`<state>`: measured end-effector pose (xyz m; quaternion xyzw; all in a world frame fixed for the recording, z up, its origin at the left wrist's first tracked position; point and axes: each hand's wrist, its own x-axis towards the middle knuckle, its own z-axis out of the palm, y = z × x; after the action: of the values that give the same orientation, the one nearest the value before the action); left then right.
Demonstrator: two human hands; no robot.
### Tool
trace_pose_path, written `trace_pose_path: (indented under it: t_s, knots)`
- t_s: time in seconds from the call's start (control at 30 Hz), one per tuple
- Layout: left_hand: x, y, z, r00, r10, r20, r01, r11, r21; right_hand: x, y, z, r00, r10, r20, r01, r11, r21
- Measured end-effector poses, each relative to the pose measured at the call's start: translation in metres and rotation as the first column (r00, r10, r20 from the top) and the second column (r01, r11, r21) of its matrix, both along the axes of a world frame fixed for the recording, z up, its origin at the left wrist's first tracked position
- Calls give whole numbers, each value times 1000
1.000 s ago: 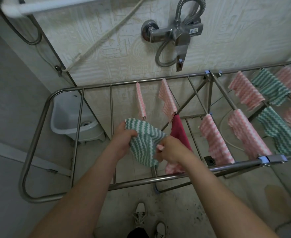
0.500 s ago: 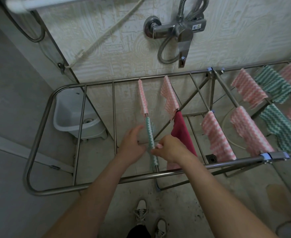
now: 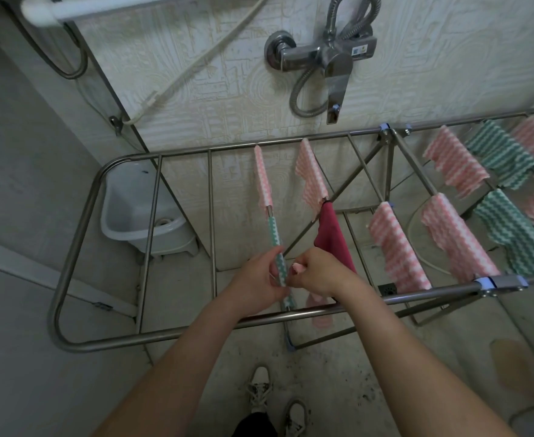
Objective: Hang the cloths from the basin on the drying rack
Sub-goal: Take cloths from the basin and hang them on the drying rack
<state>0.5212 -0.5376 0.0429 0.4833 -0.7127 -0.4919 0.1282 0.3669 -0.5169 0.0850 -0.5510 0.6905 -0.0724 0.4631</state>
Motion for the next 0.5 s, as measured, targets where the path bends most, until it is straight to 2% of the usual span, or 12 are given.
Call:
trace_pose_path:
  t_s: [0.1,0.17,0.2,0.27,0.37,0.4,0.43,0.5]
  knots:
    - [-2,-1,1,1000,4,-10,-3,1000,30,-8,6,8,979,-115,169,125,991,-51]
    - [-1,-2,1,1000,-1,-5,1,998,58,-16,9,15,891,-272,364,301,953,-23]
    - [-1,-2,3,1000,-20,-1,20,998,63,-20,11,20,798,-359,484,395,918,31]
    - [2,0,7,997,-62,53,59,997,43,-26,14,28,526,-498,689,539,822,183]
    - [3,4,21,973,-53,227,93,981,-172,-32,19,38,173,-552,816,643,691,331]
    - [1,5,30,982,5,190,43,968,-246,-33,21,41,84,-543,835,650,666,367]
    - [-3,5,41,994,73,79,-49,962,-267,-34,23,44,12,-530,848,647,651,398]
    - [-15,4,61,971,152,-187,-179,974,-140,-34,24,50,-94,-504,859,627,640,444]
